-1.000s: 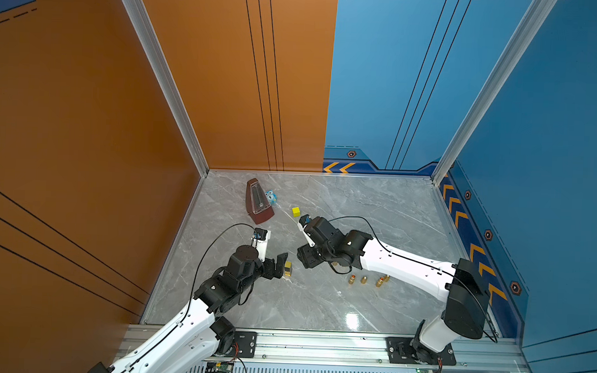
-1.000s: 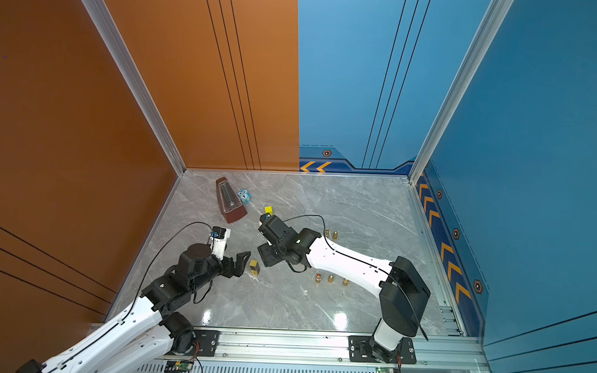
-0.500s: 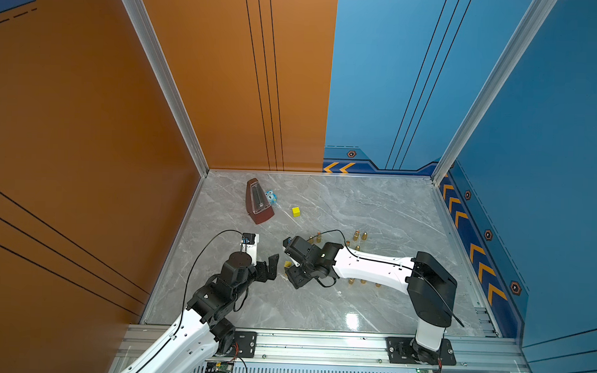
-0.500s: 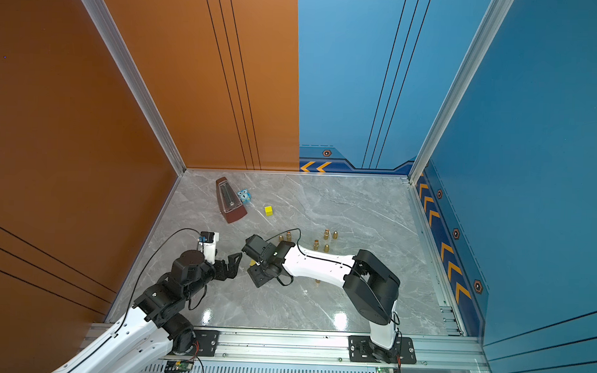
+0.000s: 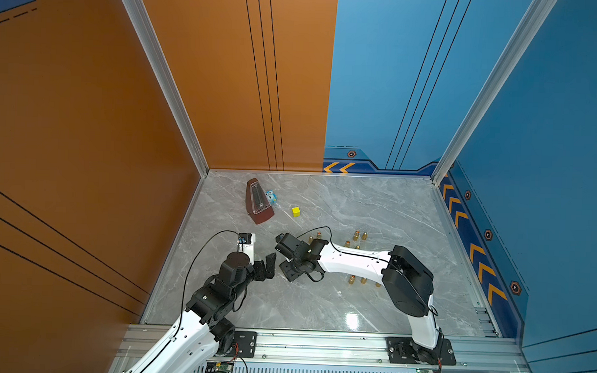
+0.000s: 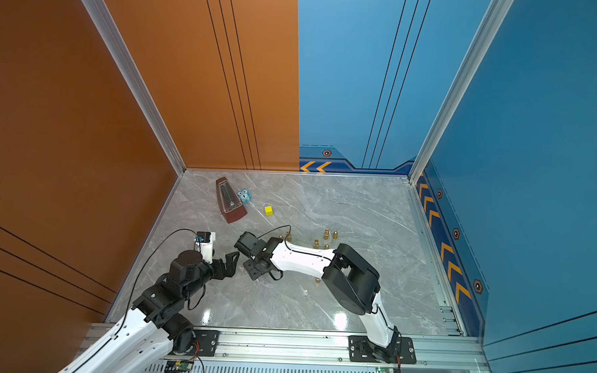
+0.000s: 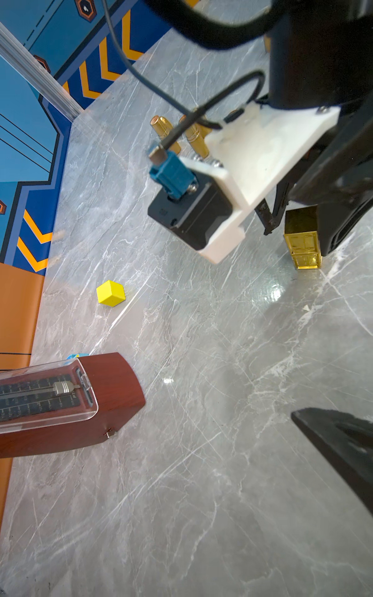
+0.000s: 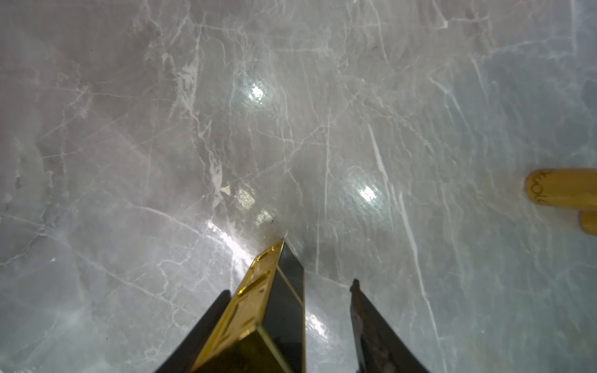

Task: Open the lipstick cap
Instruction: Pick up the lipstick at the center of the board.

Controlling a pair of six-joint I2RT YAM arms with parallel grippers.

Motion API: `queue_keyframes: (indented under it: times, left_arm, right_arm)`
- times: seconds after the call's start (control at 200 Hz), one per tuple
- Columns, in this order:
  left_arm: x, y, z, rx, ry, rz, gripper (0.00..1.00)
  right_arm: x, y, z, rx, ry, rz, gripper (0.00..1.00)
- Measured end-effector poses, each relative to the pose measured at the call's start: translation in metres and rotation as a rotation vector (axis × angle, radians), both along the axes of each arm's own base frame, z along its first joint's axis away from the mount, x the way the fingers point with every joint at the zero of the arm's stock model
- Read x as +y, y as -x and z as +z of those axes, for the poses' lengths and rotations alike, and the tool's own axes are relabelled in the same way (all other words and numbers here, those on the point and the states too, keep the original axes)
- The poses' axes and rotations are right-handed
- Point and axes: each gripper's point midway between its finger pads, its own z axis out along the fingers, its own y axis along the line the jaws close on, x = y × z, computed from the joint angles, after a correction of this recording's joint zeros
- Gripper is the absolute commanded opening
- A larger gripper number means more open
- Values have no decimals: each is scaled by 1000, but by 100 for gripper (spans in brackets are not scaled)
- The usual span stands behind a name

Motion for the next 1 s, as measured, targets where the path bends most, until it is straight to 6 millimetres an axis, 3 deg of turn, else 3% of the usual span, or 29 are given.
queue_keyframes:
  times: [0.32,0.626,0.821,1.001]
  left_arm:
    - [4,-1,-2,5,-2,17,99]
    - [7,-2,-2,6,0,25,99]
    - [8,-2,-2,7,1,28,99]
    - [7,-2,-2,8,3,27,99]
  right_arm:
    - [1,-14,-21,2,35,-17,45]
    - [7,-18,-11,-29,27,-23,47]
    - [8,-25,-2,-59,33,-38,39]
    - [5,-27,2,-70,52,-47,38]
